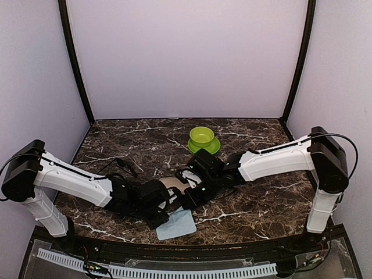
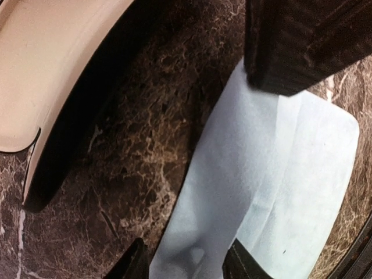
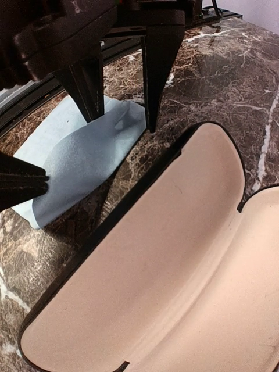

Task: Organize the sunglasses
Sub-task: Pick up the glasses cleaning cloth from the center of the board.

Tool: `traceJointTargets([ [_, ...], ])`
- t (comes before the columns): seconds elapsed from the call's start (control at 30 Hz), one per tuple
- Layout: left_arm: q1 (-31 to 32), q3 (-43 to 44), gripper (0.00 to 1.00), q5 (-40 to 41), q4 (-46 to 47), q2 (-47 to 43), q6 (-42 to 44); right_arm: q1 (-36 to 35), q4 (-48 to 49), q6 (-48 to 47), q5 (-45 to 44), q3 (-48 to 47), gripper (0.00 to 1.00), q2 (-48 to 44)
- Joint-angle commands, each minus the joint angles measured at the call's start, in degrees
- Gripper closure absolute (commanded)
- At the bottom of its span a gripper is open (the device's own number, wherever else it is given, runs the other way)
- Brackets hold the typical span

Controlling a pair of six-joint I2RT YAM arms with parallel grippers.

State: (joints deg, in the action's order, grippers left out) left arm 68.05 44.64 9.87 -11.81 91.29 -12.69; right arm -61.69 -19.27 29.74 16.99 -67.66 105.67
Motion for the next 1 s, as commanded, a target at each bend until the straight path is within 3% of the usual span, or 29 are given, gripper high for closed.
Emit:
traceJointTargets([
  [0.0, 0.15, -1.53, 0.55, -0.96, -2.21, -2.94, -0.46, 0.45, 1.91, 0.88, 0.59, 0.28, 1.0, -1.31],
  [0.23, 0.2, -1.93, 0.61, -1.09, -3.04, -3.64, -0.91, 0.53, 1.95, 1.19, 0.32, 0.76, 1.0, -1.86],
  [0.97, 0.24, -1.74, 0.98, -4.78, -3.71, -4.71, -0.11, 0.63, 2.23, 1.2, 0.66, 1.0, 1.0, -1.6],
])
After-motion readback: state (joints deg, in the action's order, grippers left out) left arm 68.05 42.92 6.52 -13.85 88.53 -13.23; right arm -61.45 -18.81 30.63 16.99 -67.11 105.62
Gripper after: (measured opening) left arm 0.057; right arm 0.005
